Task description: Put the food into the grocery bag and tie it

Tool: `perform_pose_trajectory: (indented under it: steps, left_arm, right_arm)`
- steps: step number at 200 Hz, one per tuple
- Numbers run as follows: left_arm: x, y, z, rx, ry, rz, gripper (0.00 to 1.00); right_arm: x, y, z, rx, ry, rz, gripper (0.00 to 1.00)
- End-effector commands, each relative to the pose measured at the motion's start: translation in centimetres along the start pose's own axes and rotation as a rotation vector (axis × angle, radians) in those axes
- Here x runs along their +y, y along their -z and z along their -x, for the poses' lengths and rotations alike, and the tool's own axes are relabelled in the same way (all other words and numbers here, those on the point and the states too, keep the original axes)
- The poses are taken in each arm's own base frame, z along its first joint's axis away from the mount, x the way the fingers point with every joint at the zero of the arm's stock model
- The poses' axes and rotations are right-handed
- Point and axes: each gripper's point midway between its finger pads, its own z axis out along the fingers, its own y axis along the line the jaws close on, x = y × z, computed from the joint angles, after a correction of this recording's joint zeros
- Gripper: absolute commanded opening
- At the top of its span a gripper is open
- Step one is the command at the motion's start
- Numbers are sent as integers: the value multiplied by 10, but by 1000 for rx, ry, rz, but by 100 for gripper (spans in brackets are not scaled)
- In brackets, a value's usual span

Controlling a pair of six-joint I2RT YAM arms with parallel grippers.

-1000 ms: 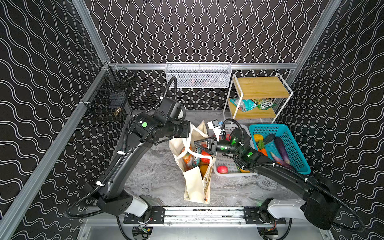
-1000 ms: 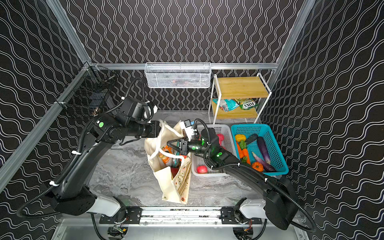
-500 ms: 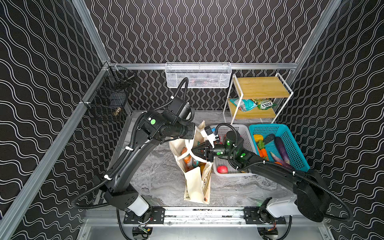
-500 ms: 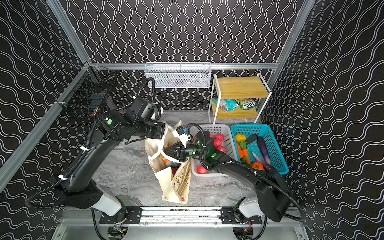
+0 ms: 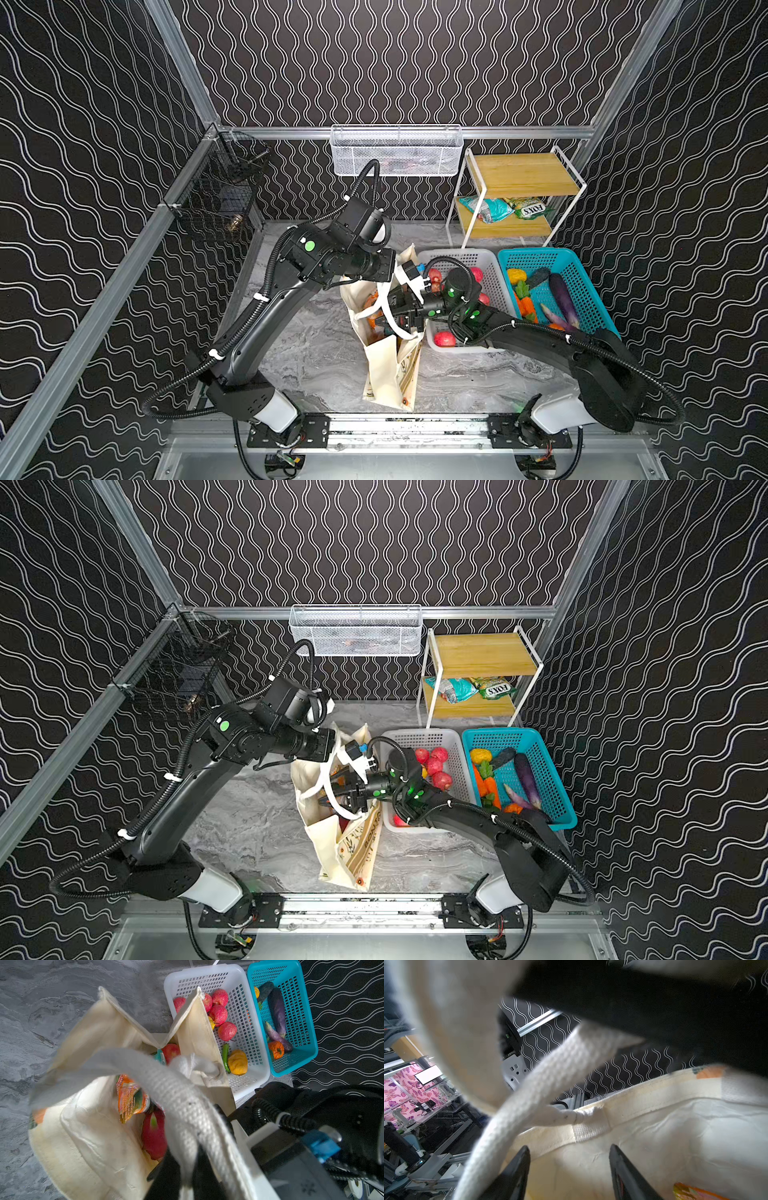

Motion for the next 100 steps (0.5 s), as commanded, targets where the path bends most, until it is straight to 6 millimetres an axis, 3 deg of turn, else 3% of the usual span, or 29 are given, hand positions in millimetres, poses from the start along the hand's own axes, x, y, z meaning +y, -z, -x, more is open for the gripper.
perform_pose_trajectory:
  steps: [1,69,100]
  left_arm:
    - [-1,1,10,-46,-3,-21,0]
    - [-1,-6,5,-47,13,-38,0]
    - [0,-8,3,-47,16,-34,0]
  right_arm:
    - [26,2,21,-83,85,98,70]
    - [34,8,71,-351,24,140,83]
    - [33,13,82,-432,10,110,88]
